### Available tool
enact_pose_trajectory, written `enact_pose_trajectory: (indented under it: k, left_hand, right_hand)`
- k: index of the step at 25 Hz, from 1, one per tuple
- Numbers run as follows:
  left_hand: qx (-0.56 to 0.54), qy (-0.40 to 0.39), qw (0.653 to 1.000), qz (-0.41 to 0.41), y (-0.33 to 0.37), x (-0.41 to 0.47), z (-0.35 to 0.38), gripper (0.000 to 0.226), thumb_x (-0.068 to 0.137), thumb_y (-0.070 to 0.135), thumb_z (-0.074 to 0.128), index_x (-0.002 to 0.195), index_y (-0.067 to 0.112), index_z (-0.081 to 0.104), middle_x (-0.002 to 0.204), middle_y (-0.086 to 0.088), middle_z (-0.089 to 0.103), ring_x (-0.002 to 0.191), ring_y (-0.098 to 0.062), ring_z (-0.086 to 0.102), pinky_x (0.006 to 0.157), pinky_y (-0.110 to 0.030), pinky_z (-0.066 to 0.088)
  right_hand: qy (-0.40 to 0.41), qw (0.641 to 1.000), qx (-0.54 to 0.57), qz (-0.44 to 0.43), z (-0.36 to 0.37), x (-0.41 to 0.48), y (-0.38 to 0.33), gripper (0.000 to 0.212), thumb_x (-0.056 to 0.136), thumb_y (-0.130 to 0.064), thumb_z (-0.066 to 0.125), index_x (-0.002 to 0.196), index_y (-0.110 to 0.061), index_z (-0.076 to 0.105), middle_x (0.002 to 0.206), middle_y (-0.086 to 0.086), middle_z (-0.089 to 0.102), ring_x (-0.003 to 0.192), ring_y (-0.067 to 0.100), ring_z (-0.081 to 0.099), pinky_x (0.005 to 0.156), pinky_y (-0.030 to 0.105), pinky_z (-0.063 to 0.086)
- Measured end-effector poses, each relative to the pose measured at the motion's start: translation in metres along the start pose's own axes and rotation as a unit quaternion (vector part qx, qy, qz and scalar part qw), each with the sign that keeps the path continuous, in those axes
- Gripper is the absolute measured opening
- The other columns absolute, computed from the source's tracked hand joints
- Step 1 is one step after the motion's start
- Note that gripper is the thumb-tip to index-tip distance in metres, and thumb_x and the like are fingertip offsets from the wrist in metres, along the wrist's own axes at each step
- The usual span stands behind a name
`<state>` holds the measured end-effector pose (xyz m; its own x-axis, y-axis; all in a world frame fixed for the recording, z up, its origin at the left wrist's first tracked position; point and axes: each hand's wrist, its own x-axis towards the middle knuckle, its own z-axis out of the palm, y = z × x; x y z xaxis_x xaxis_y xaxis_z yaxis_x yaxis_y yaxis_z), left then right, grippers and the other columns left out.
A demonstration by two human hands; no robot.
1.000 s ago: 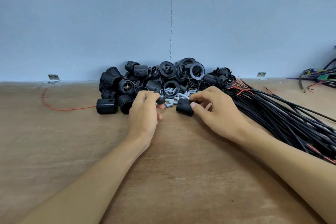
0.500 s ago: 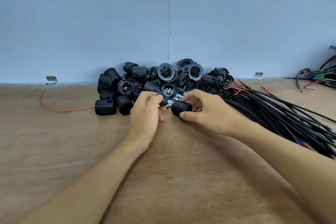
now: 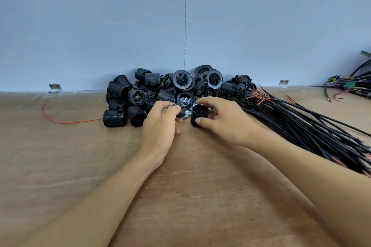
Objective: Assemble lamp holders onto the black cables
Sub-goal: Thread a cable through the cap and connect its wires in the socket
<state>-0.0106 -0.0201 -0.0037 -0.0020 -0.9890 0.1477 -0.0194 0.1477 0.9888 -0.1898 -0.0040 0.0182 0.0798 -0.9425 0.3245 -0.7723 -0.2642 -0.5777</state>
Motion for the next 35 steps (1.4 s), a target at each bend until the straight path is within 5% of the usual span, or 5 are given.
enact_pose_trajectory:
  k: [6, 12, 19, 29, 35]
  left_hand:
    - [0.069, -0.053, 0.996, 0.034, 0.002, -0.009, 0.001, 0.023, 0.077, 0.04, 0.072, 0.094, 0.03, 0.061, 0.082, 0.004, 0.071, 0.066, -0.012, 0.064, 0.067, -0.027, 0.047]
    - [0.131, -0.103, 0.984, 0.059, 0.005, -0.014, 0.003, 0.029, 0.072, 0.044, 0.07, 0.096, 0.033, 0.057, 0.093, 0.003, 0.071, 0.082, -0.022, 0.069, 0.078, -0.033, 0.053]
    - [0.119, -0.096, 0.987, 0.047, 0.007, -0.015, 0.003, 0.031, 0.071, 0.043, 0.071, 0.095, 0.03, 0.059, 0.095, -0.003, 0.071, 0.085, -0.031, 0.068, 0.085, -0.044, 0.056]
    - [0.112, -0.076, 0.99, 0.043, 0.008, -0.013, 0.005, 0.039, 0.068, 0.04, 0.072, 0.103, 0.032, 0.058, 0.092, 0.007, 0.073, 0.081, -0.021, 0.069, 0.085, -0.042, 0.058]
    - [0.126, -0.071, 0.988, 0.059, 0.007, -0.013, 0.004, 0.04, 0.067, 0.038, 0.074, 0.106, 0.039, 0.065, 0.105, 0.007, 0.07, 0.087, -0.015, 0.07, 0.092, -0.045, 0.057]
  right_hand:
    - [0.062, 0.994, -0.088, 0.021, -0.009, -0.008, 0.011, 0.032, 0.09, -0.03, 0.066, 0.121, -0.027, 0.064, 0.111, -0.005, 0.061, 0.095, 0.013, 0.062, 0.085, 0.033, 0.05]
    - [0.048, 0.901, -0.404, 0.15, -0.047, -0.019, 0.037, 0.015, 0.091, -0.019, 0.054, 0.102, -0.017, 0.063, 0.11, 0.007, 0.06, 0.097, 0.034, 0.063, 0.065, 0.033, 0.036]
    - [0.059, 0.885, -0.444, 0.126, -0.05, -0.017, 0.051, 0.015, 0.093, -0.014, 0.056, 0.107, -0.013, 0.061, 0.112, 0.009, 0.059, 0.106, 0.033, 0.058, 0.065, 0.034, 0.033]
    - [0.215, 0.97, -0.108, 0.037, -0.048, -0.003, 0.03, 0.013, 0.101, -0.022, 0.049, 0.113, -0.023, 0.055, 0.104, -0.004, 0.069, 0.091, 0.02, 0.062, 0.072, 0.036, 0.046]
    - [0.137, 0.967, 0.214, 0.014, -0.033, 0.003, -0.017, 0.01, 0.1, -0.016, 0.053, 0.103, -0.026, 0.055, 0.086, -0.005, 0.073, 0.058, 0.01, 0.058, 0.05, 0.019, 0.044]
